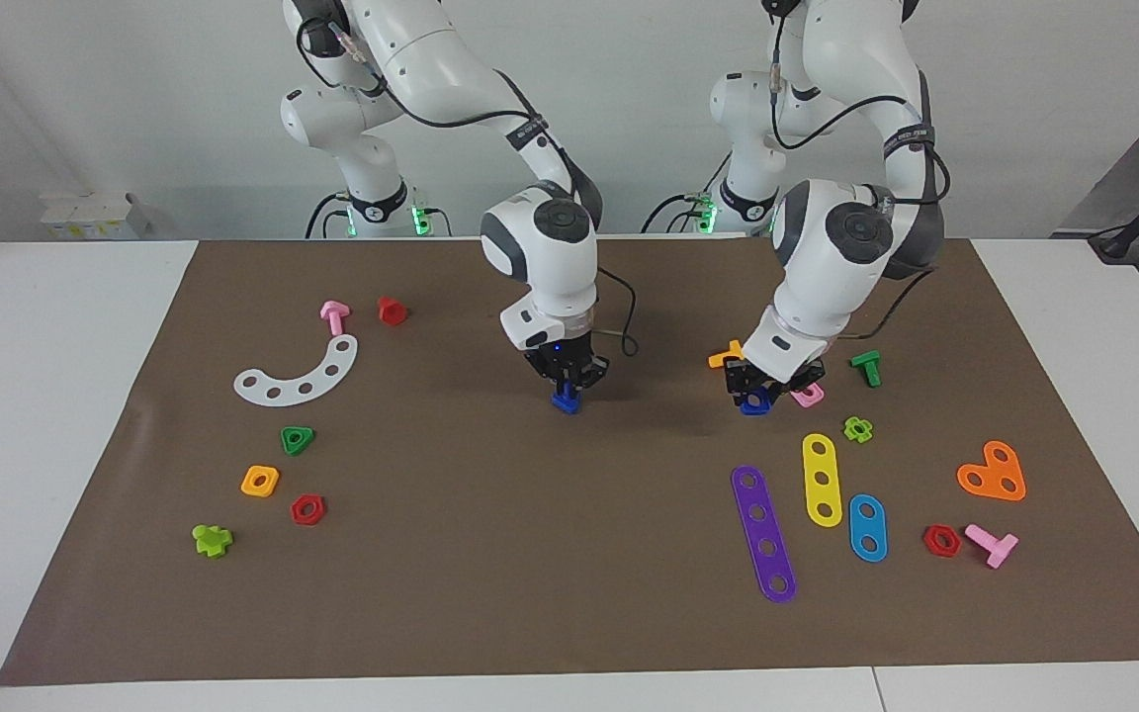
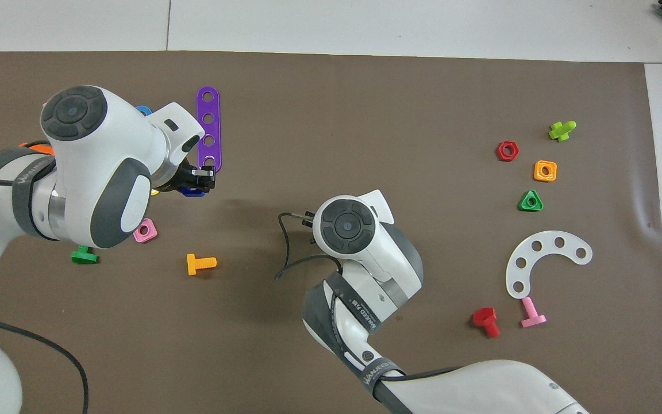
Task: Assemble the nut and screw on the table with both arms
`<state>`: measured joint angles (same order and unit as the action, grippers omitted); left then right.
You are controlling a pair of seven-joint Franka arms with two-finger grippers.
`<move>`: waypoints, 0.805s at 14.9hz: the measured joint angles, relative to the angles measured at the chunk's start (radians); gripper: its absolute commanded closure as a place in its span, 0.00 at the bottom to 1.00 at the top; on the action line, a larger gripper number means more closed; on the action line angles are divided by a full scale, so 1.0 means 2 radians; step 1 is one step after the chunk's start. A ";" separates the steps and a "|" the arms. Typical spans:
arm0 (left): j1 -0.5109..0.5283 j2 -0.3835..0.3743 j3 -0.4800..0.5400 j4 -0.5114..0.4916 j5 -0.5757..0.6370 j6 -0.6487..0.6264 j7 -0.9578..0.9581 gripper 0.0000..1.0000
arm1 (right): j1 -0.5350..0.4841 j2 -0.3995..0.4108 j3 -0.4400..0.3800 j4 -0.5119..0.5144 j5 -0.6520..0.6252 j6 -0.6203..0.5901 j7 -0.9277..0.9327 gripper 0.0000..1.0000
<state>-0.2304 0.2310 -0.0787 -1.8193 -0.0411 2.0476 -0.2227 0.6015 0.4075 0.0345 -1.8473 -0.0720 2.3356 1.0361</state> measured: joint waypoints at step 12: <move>-0.066 0.000 -0.001 0.006 -0.013 0.008 -0.083 1.00 | -0.087 -0.084 -0.007 -0.021 -0.005 -0.028 -0.076 0.00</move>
<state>-0.3621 0.2315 -0.0811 -1.8081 -0.0676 2.0629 -0.3882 0.4271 0.2404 0.0209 -1.8901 -0.0811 2.2801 0.8847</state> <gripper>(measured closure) 0.537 0.000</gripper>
